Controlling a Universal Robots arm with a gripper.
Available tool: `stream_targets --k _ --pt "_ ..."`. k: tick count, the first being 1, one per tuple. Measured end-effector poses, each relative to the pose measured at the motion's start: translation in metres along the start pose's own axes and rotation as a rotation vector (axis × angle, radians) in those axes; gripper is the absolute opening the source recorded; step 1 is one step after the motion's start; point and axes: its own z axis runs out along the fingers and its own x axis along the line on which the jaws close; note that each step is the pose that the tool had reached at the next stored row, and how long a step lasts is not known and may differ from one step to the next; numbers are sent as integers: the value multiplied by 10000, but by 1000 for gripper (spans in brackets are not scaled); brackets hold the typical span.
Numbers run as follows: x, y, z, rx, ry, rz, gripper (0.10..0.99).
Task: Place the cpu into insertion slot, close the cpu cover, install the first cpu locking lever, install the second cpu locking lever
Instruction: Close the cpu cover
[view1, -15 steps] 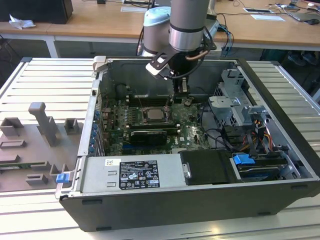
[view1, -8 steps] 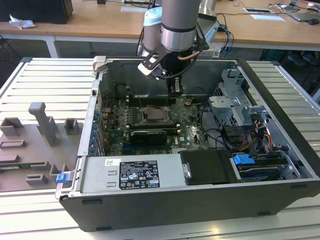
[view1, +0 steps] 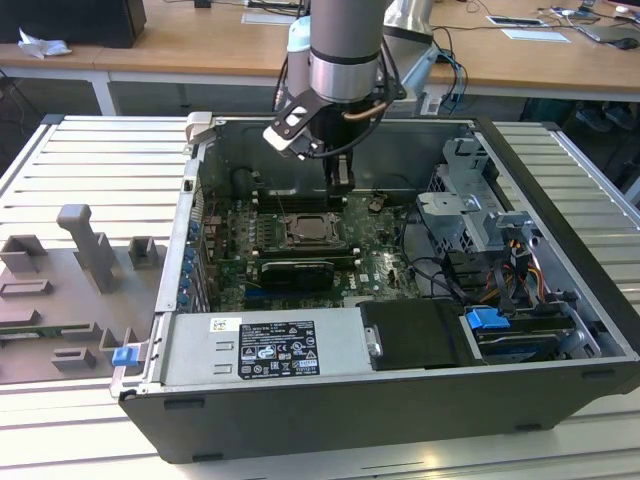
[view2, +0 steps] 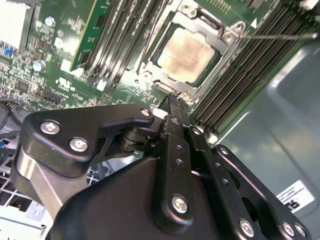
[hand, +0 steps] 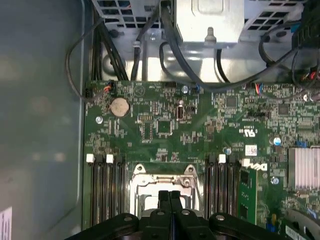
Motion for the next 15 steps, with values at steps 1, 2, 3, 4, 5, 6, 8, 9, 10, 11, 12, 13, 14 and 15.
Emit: stream_targets --k 1,2,3,4,5,6,8,9,10,11,12,13,14,15 --pt "0 -19 7 1 -1 0 106" --pt "0 -49 24 1 -2 -5 106" --pt "0 -73 38 1 -1 -7 106" --pt "0 -99 52 1 -1 -8 106" --pt "0 -126 69 1 -2 -9 106" --pt "0 -145 81 0 -1 -12 106" --pt "1 -178 99 2 -4 -15 106" --pt "1 -198 107 1 -4 -17 106" --pt "1 -223 110 3 -5 -18 106" --pt "1 -255 113 3 -5 -19 106" --pt "1 -274 114 1 -4 -19 106" --pt "2 -287 114 0 -4 -18 106" --pt "2 -299 115 1 -3 -18 106" --pt "2 -330 118 1 -4 -19 106"
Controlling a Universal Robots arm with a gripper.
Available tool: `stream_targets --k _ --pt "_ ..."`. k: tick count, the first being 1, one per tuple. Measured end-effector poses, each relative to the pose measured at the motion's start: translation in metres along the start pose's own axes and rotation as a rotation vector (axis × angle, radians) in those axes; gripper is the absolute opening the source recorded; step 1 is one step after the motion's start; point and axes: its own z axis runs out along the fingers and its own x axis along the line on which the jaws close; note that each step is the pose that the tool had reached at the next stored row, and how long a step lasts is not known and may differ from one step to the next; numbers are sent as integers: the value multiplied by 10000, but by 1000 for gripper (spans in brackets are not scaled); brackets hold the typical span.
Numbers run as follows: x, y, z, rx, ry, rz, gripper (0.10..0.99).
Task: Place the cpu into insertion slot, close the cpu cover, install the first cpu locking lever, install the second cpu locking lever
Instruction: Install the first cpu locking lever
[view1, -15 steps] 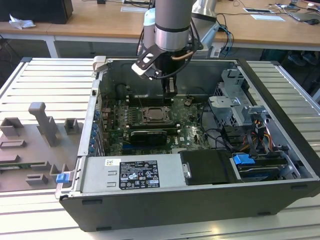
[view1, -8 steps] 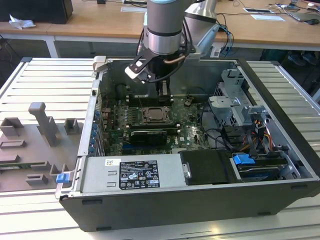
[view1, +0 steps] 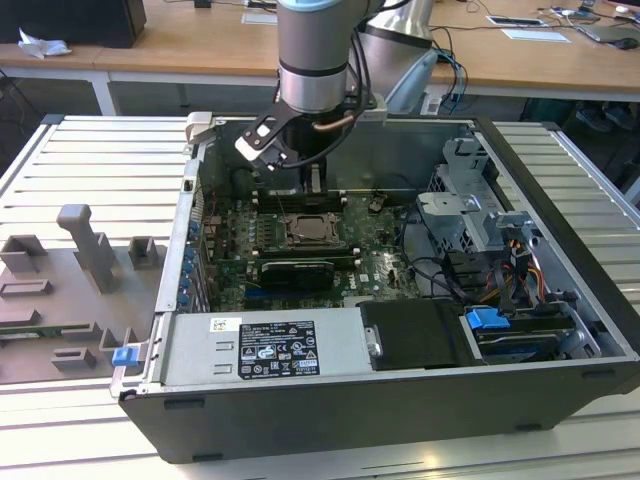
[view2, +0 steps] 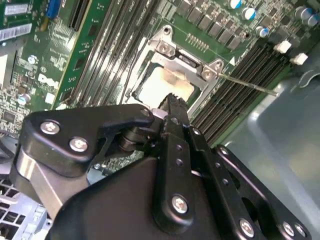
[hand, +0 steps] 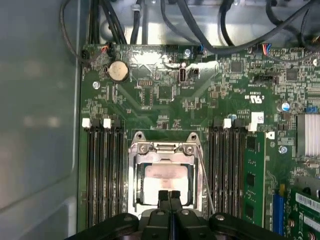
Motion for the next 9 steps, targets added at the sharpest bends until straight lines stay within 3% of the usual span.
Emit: stream_targets --k 1,9 --pt "0 -28 -1 0 0 0 106" --pt "1 -29 -23 0 2 0 106"
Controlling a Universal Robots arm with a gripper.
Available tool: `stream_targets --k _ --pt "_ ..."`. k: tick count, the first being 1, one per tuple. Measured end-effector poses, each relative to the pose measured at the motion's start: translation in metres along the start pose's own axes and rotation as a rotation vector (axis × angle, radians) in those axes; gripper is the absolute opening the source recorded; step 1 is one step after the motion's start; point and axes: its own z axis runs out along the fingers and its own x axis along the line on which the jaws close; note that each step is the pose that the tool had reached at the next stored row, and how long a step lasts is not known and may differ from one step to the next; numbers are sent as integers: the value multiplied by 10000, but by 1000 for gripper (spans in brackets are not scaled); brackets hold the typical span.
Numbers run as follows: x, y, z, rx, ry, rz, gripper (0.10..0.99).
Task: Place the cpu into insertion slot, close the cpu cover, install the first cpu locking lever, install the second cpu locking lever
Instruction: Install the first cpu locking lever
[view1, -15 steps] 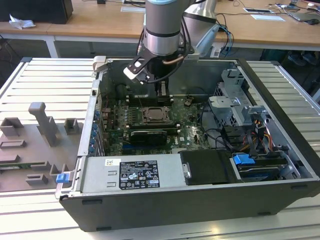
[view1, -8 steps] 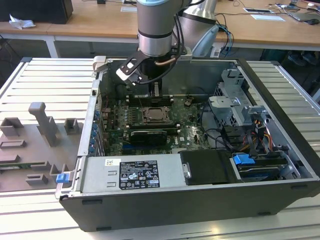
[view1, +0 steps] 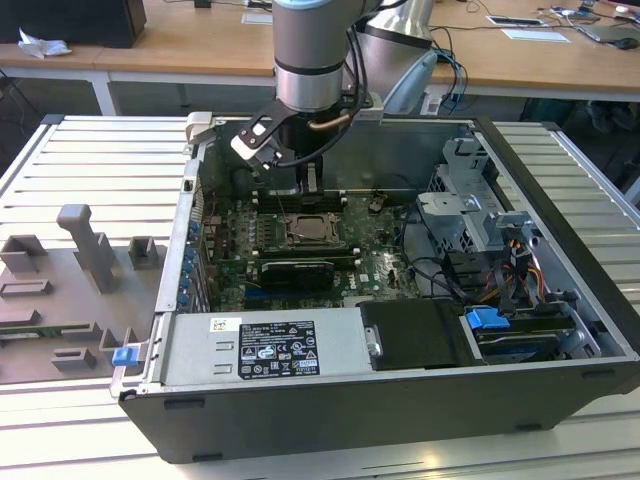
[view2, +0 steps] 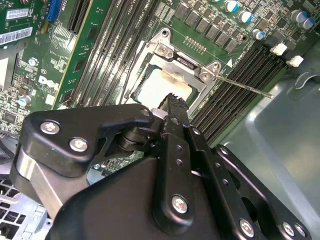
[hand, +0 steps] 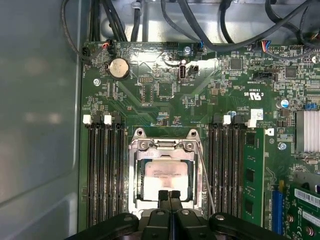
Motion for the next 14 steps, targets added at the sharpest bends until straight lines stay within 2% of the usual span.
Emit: stream_targets --k 5,9,14 --pt "1 1 -40 0 0 0 106" --pt "3 8 -192 0 0 1 106" --pt "5 14 -325 0 0 1 106"
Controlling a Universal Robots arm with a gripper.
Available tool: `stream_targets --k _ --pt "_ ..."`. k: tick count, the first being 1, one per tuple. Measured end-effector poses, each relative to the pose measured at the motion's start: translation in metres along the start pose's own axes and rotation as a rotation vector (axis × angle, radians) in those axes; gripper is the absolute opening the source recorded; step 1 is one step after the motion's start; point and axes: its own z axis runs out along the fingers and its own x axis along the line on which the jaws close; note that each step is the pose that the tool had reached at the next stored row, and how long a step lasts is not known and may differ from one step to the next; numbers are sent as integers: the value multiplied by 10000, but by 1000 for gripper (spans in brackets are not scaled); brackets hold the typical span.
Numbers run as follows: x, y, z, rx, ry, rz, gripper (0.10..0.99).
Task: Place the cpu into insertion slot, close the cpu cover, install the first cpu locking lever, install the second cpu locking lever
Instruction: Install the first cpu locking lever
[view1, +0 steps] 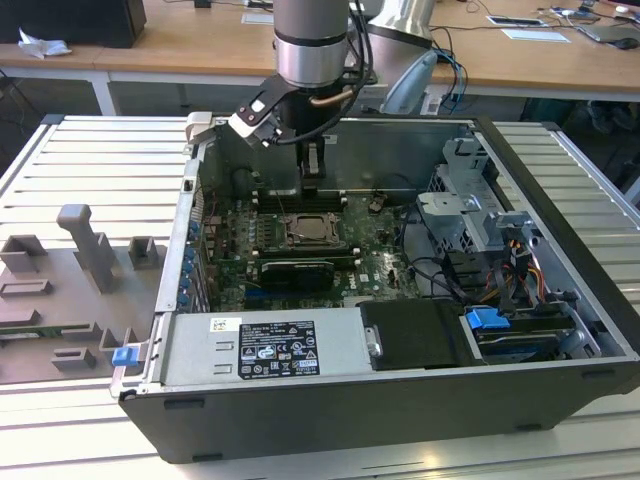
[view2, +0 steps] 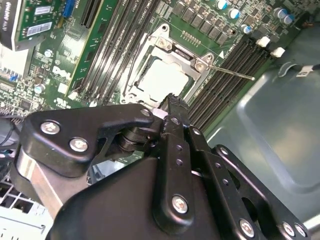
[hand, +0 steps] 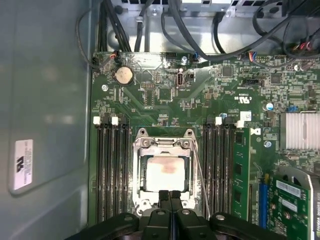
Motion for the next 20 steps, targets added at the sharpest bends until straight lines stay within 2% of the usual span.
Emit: stream_targets --k 3,9,10,11,14,20 --pt "1 3 -63 0 0 0 106" --pt "4 11 -252 1 -2 0 106" --pt "4 10 -257 0 0 -7 106" --pt "4 9 -257 4 17 -364 106" --pt "4 8 -248 13 43 -940 106" --pt "3 4 -180 50 90 -1979 106"
